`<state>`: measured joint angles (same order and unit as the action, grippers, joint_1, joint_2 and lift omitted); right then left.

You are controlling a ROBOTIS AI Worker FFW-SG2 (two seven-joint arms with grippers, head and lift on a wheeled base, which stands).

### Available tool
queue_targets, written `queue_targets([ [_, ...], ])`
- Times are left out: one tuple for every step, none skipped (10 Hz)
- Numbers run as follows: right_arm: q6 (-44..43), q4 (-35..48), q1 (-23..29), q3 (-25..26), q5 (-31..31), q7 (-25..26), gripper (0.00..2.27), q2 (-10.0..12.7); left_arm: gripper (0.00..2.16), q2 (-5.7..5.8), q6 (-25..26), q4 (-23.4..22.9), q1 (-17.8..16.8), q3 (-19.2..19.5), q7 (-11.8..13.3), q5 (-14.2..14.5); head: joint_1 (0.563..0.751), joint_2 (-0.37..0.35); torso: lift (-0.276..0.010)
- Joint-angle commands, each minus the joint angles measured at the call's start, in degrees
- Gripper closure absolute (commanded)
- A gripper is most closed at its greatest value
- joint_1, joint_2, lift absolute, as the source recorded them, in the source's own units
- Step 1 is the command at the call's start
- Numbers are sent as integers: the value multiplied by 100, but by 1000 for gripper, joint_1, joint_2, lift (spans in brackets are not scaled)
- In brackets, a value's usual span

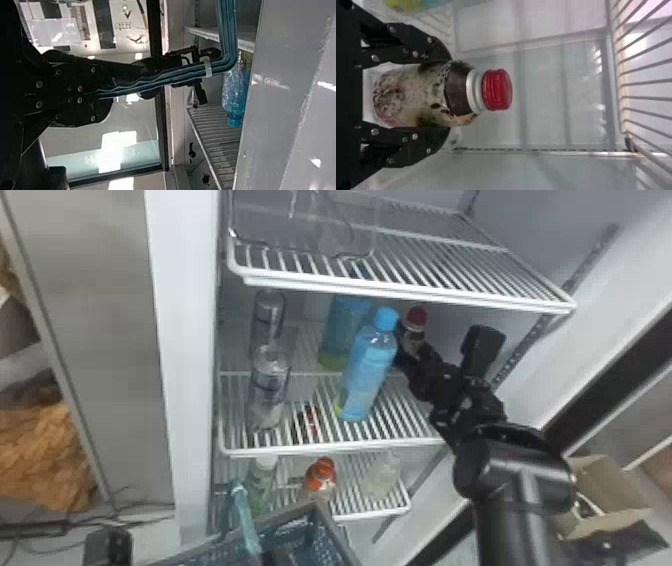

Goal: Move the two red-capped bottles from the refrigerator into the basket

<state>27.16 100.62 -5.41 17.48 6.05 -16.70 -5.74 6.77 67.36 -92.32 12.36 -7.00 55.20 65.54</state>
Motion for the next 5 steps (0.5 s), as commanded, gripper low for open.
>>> queue_targets([
  [68,449,330,12,183,0,1282,-6,1168,9,0,0,1,-8,0,4,695,-350,0],
  [125,758,555,34,320,0,1282,-6,1168,9,0,0,1,-8,0,4,695,-350,0],
  [209,998,709,46,389,0,1282,-6,1168,17,0,0,1,-8,0,4,695,-350,0],
  [322,1237,878,57,446,0,1282,-6,1168,17,0,0,15,-8,0,4,695,-350,0],
  [350,1405,1075,92,549,-9,1282,-6,1168,17,14,0,15,-19,0,4,695,-350,0],
])
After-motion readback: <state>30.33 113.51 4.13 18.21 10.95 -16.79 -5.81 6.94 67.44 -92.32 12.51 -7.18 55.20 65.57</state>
